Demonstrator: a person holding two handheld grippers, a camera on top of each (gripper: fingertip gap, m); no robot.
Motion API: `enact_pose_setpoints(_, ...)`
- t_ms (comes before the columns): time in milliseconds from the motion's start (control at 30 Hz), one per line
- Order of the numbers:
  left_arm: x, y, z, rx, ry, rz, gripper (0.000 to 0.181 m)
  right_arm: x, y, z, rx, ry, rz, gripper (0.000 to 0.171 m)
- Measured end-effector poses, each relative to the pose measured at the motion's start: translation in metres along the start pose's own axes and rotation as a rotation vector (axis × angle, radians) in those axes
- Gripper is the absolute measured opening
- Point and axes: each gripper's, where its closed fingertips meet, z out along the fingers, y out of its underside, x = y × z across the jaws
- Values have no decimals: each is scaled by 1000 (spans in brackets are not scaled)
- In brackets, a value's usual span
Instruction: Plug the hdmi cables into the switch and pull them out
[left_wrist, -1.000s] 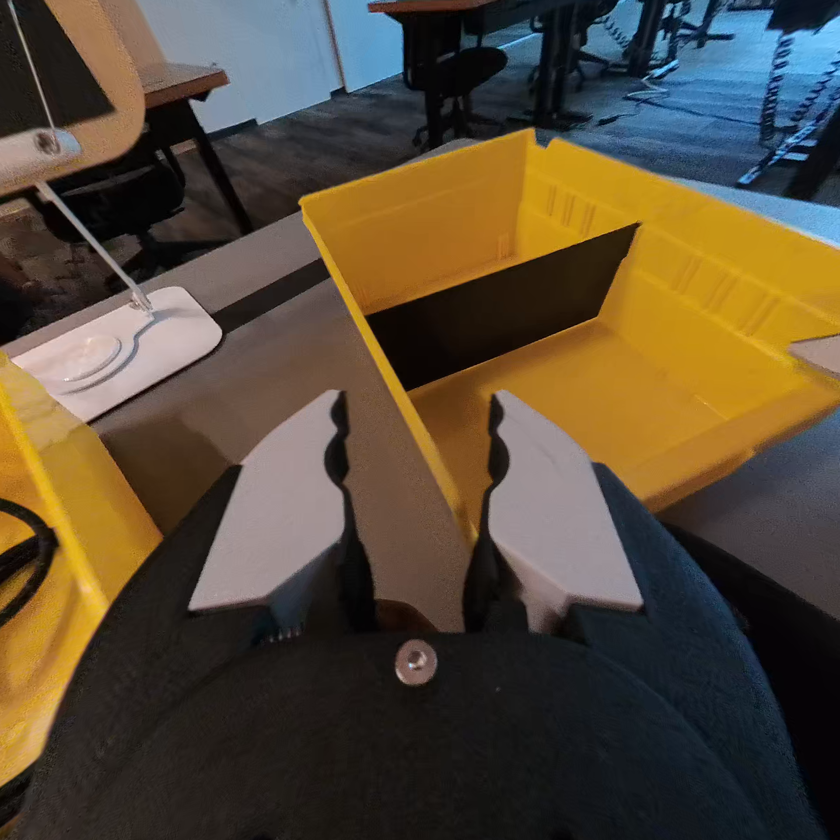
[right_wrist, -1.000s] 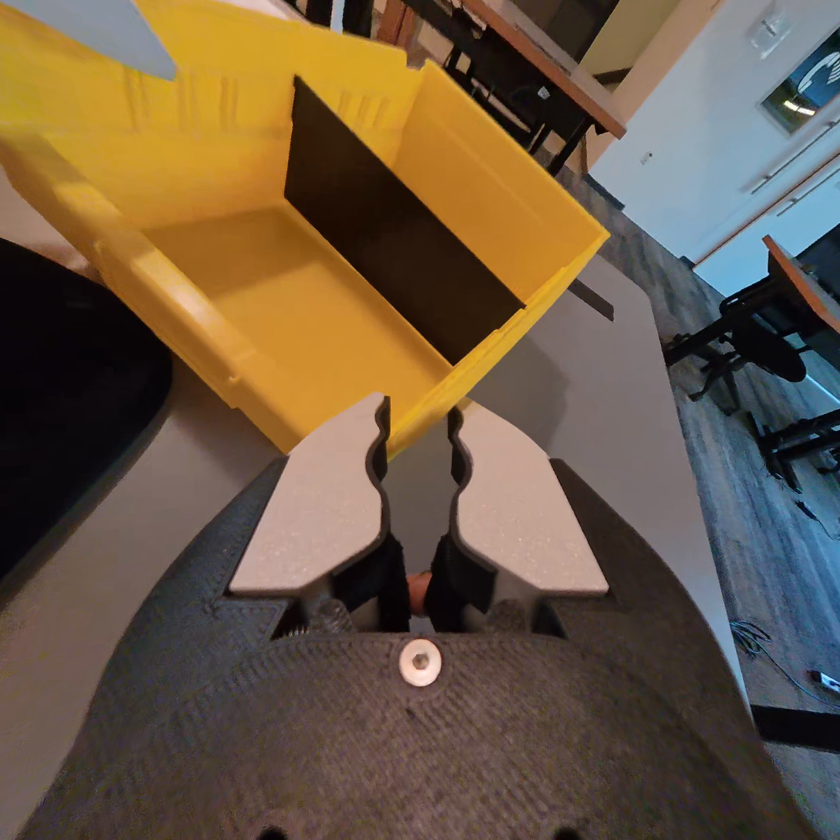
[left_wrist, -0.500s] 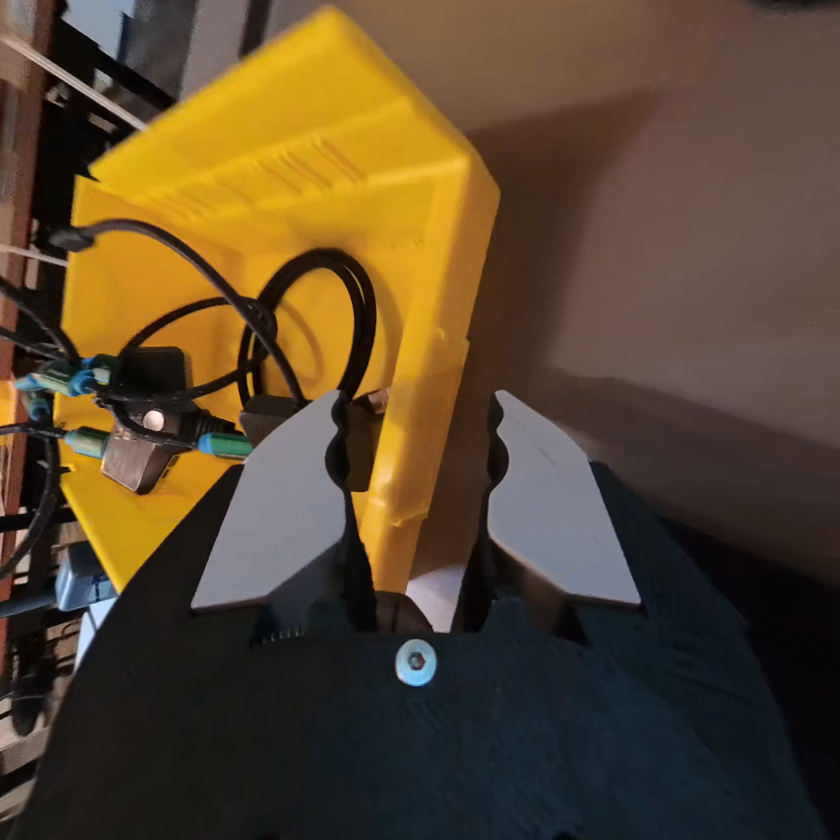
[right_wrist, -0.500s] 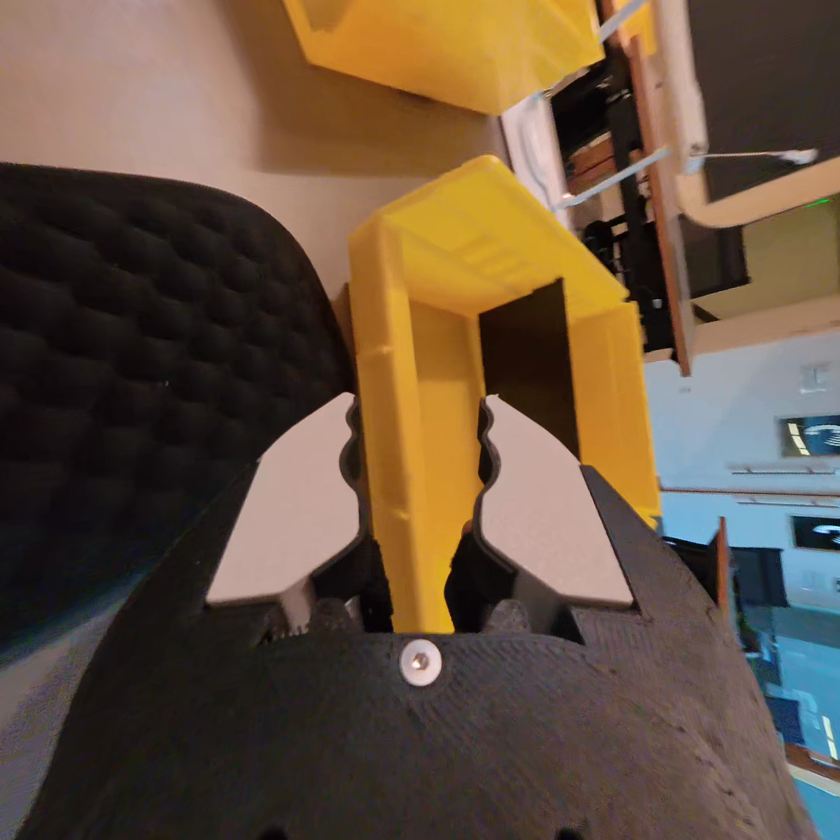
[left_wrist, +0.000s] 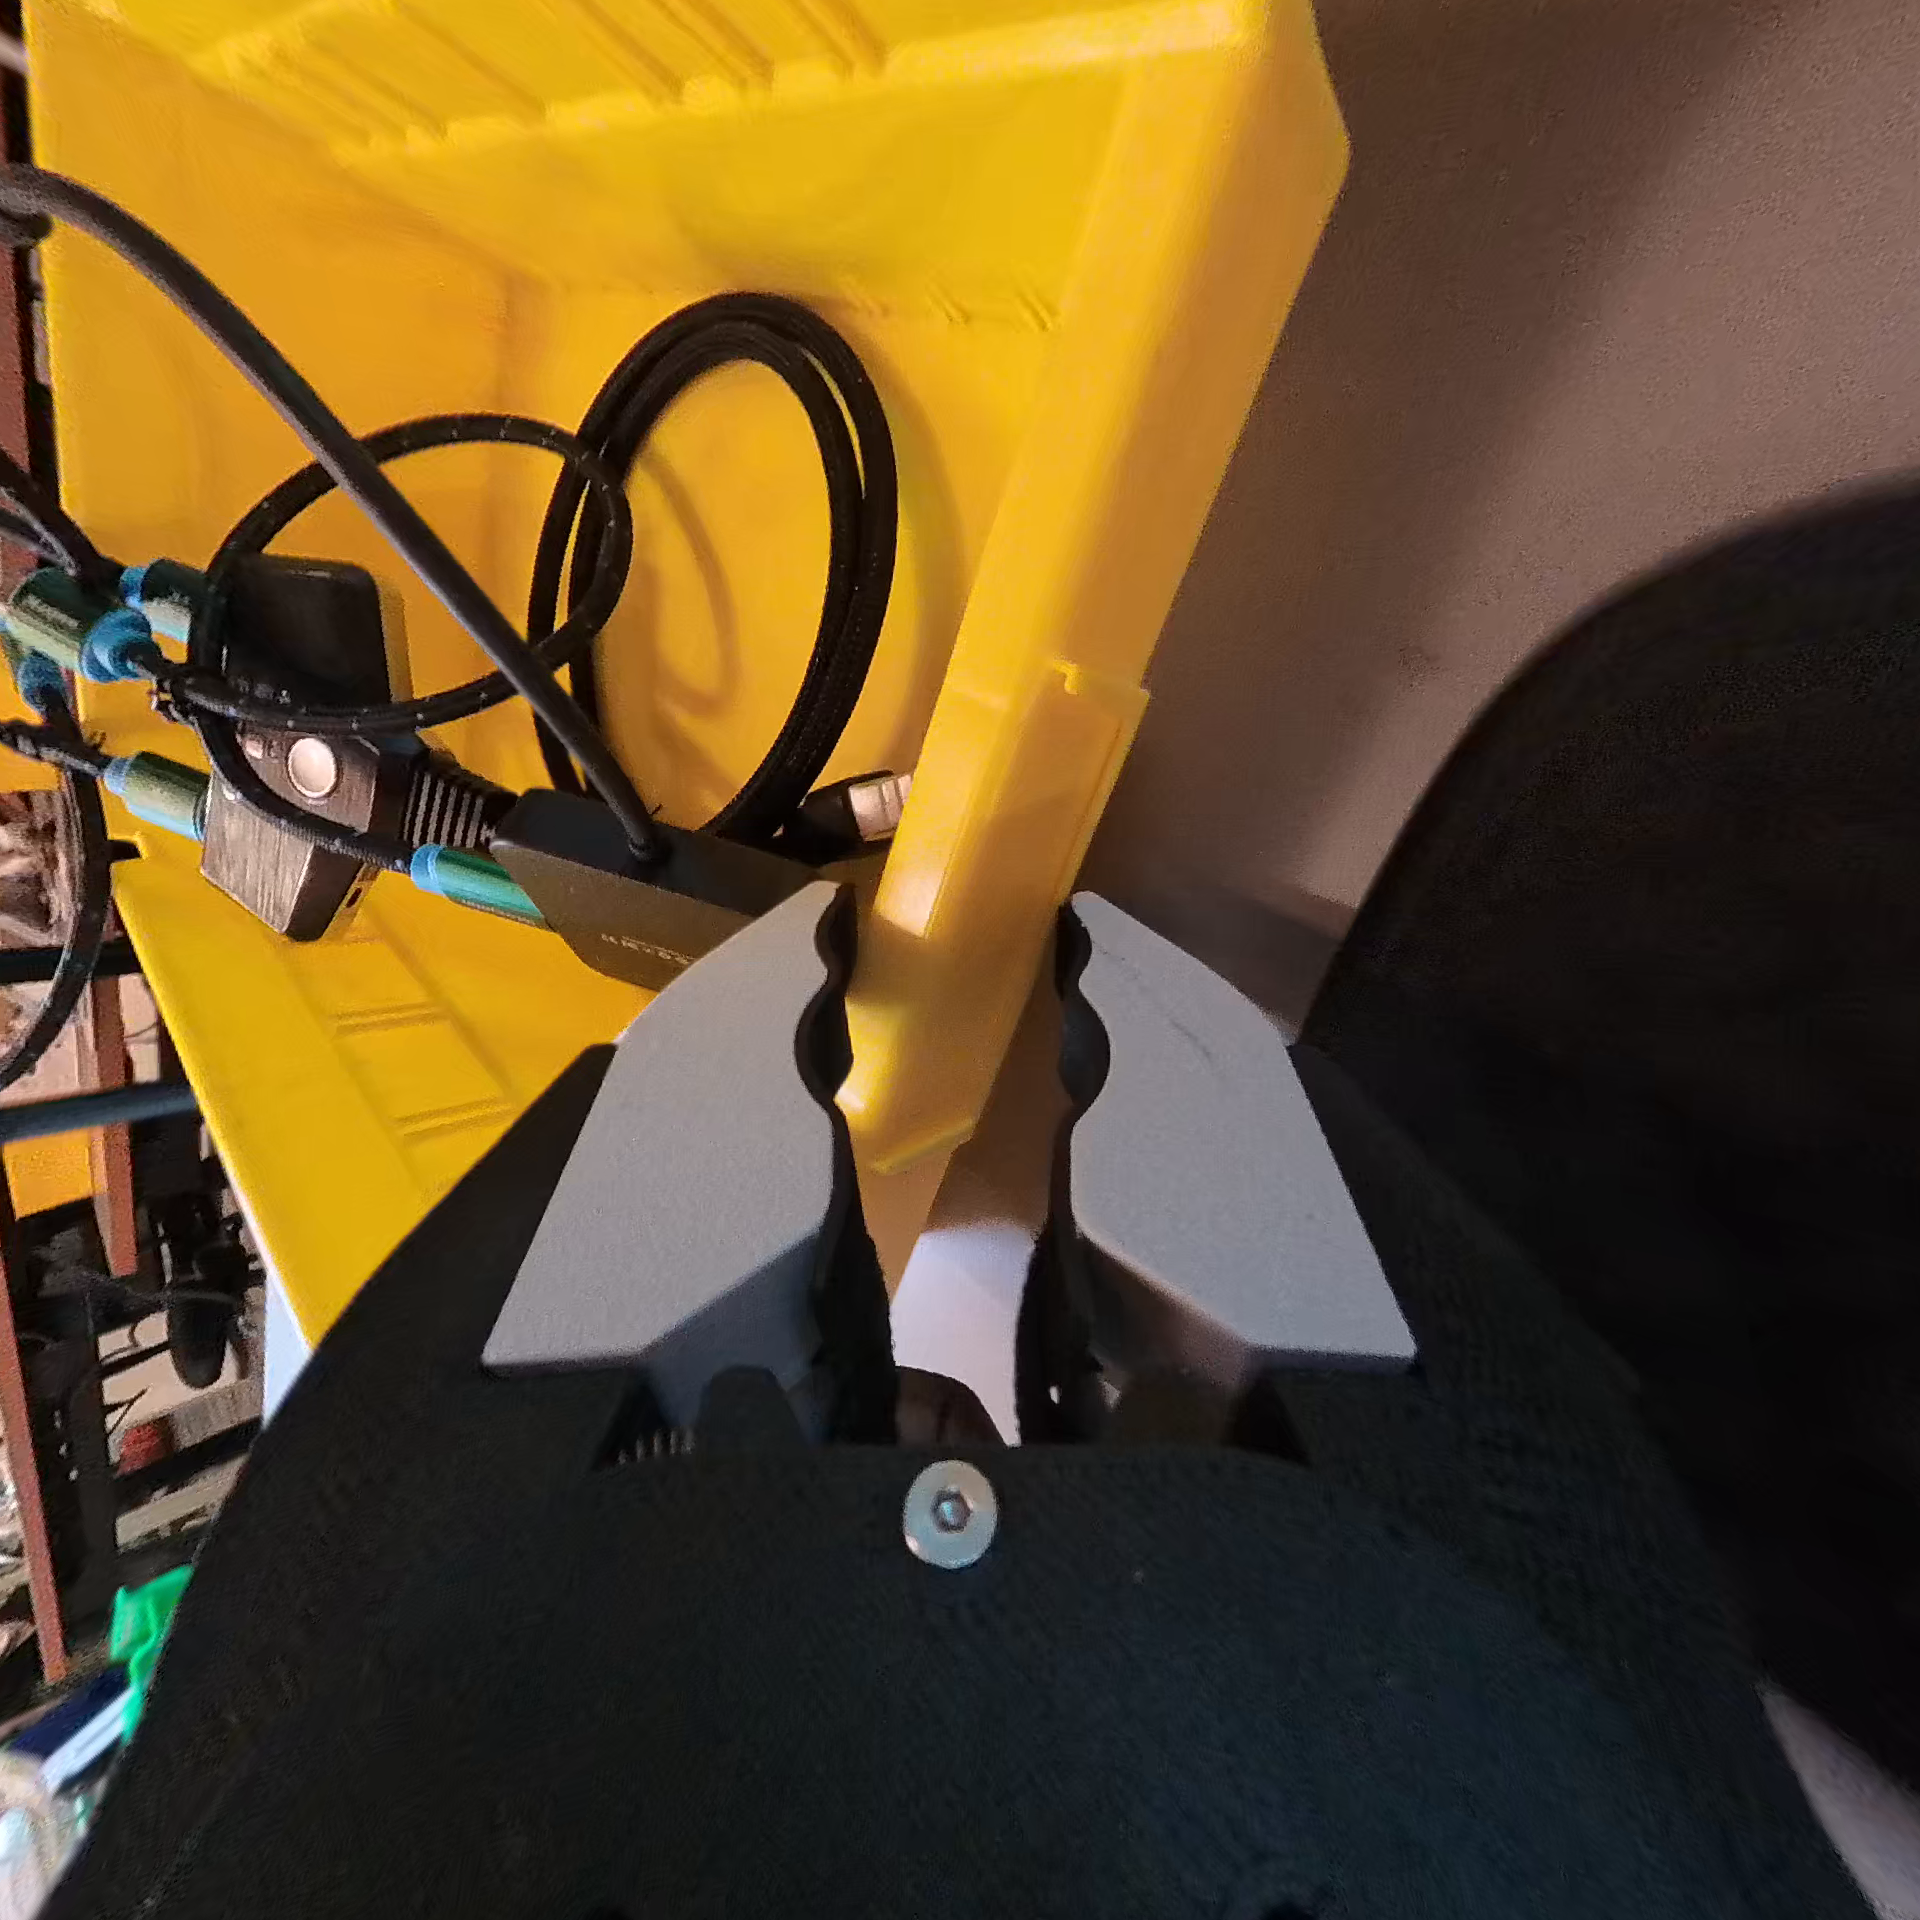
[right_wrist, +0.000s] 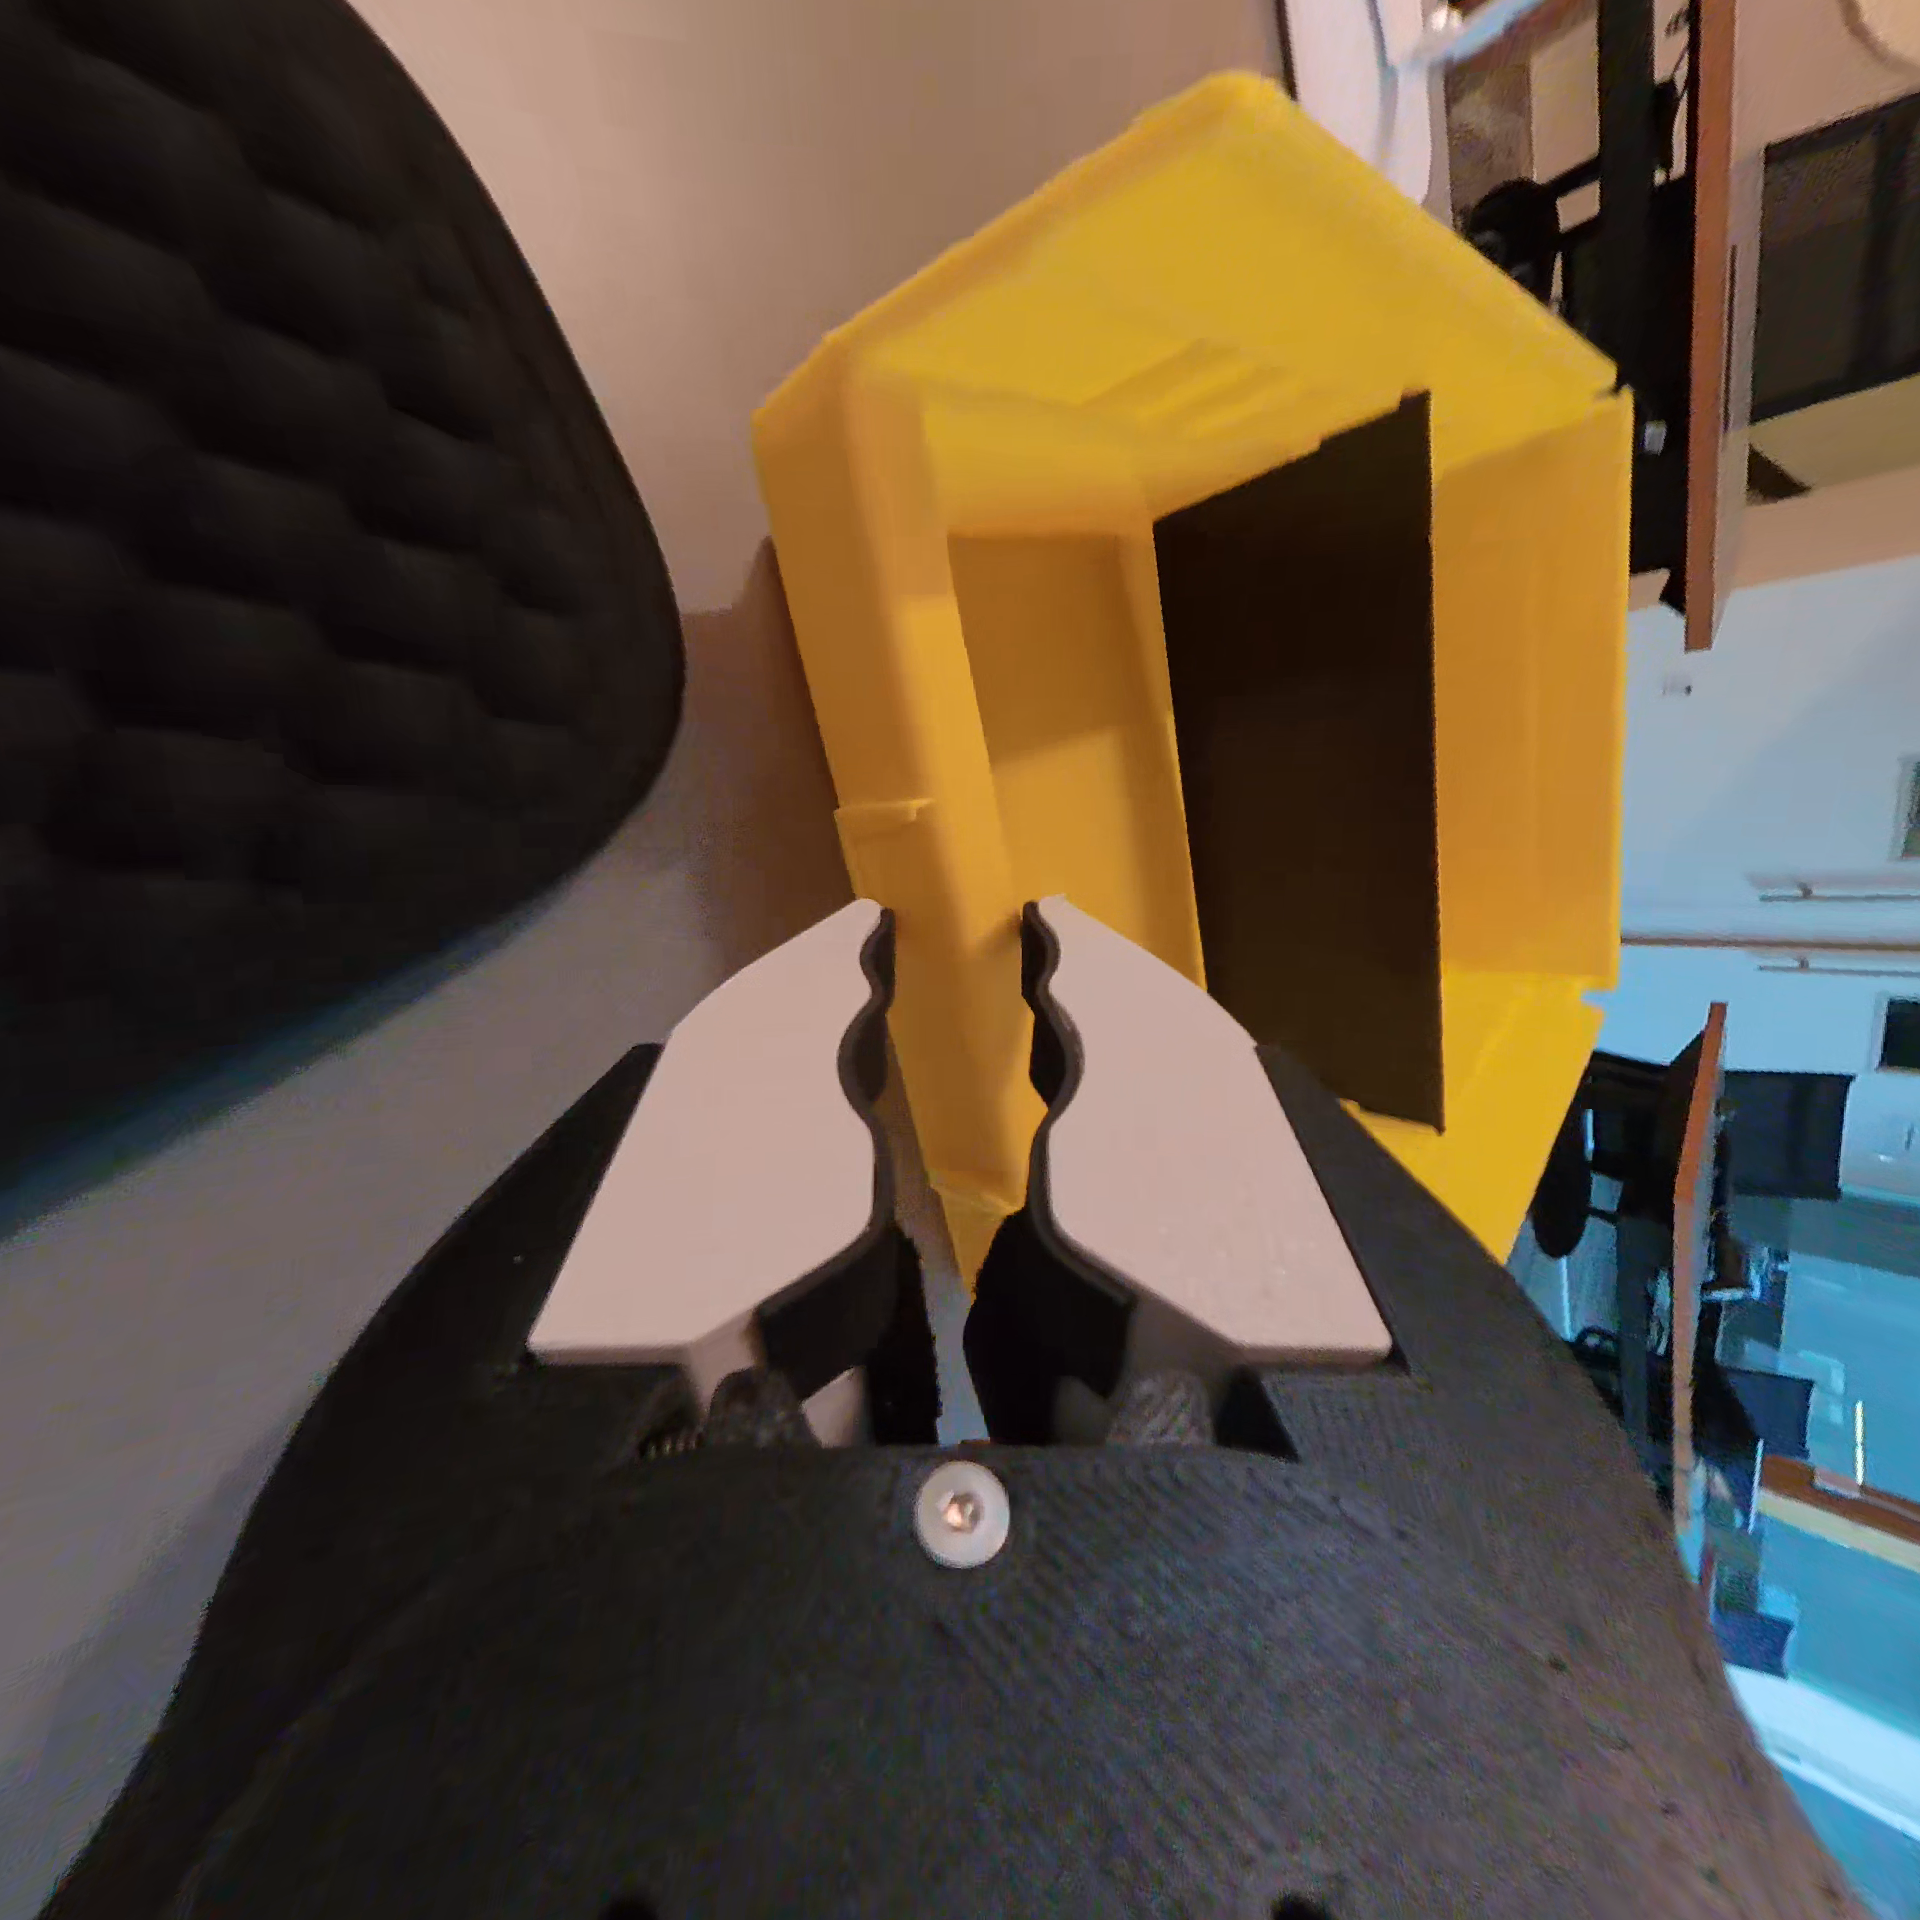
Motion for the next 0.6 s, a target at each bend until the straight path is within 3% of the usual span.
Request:
enact_pose_setpoints(300, -4, 103, -53, -22, -76, -38, 39, 6, 53, -23, -61, 12, 97, 25)
enact_pose_setpoints(600, 29, 156, -110, -12, -120, 11, 37, -18, 82, -66, -106, -42, 144, 25)
